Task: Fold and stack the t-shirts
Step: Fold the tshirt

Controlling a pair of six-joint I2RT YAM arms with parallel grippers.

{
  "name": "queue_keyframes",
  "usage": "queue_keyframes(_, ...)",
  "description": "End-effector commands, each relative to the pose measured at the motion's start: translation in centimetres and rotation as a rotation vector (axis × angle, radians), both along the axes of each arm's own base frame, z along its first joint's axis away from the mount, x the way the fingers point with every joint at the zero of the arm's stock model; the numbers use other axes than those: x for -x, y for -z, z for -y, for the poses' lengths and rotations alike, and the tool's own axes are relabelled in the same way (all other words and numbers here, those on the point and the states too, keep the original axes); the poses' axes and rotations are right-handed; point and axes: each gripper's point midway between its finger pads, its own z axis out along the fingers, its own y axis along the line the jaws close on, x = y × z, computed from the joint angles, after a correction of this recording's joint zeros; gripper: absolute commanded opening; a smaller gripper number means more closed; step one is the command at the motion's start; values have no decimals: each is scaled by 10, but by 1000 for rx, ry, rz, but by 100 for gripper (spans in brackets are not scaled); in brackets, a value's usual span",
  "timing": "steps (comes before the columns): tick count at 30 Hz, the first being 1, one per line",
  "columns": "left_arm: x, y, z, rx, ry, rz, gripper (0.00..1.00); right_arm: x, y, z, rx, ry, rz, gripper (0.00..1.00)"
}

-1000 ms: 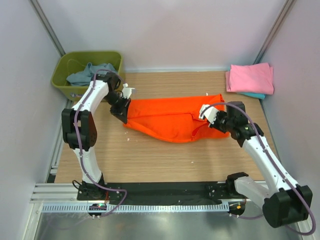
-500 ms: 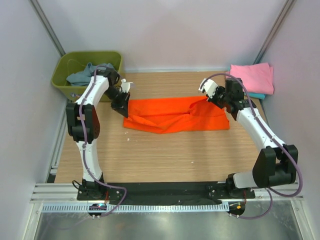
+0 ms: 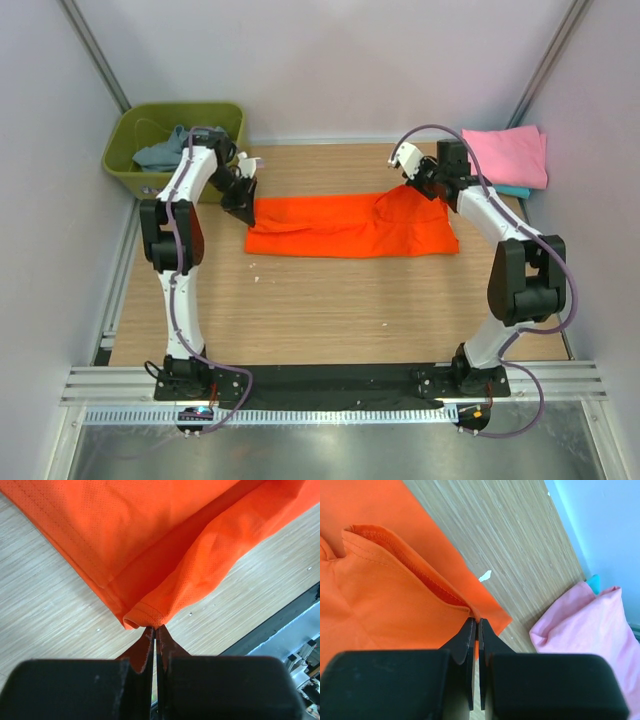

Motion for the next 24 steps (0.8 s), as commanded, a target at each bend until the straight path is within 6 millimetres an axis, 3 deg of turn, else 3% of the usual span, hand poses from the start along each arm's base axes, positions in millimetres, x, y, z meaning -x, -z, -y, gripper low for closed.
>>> queue_keyframes(1,17,-8,-4,-4,-38,-108,0,-27,-26,-4,-19,-11,95,1)
queue_keyframes(6,2,7,-5,-17,-51,-104,0,-42,-15,-3,-22,5,91,1)
queue_keyframes(13,-18,10,-7,-36,-68,-52,0,-63,-6,-2,-24,33,92,1)
queue_keyframes(14,-19,9,-7,-37,-64,-45,4,-66,-5,-2,-25,35,98,2)
queue_keyframes(15,-24,5,-7,-39,-63,-20,16,-68,-8,-1,-19,48,107,2)
queue_keyframes(19,-32,-23,-10,-47,-55,84,39,-73,-43,3,-49,127,195,40)
queue_keyframes(20,-32,-41,-10,-39,-58,129,42,-74,-54,4,-63,141,220,45)
queue_keyframes(21,-32,-48,-9,-27,-55,146,44,-71,-72,7,-77,166,254,49)
queue_keyframes(24,-22,-68,-4,6,-42,174,47,-63,-101,11,-130,227,303,55)
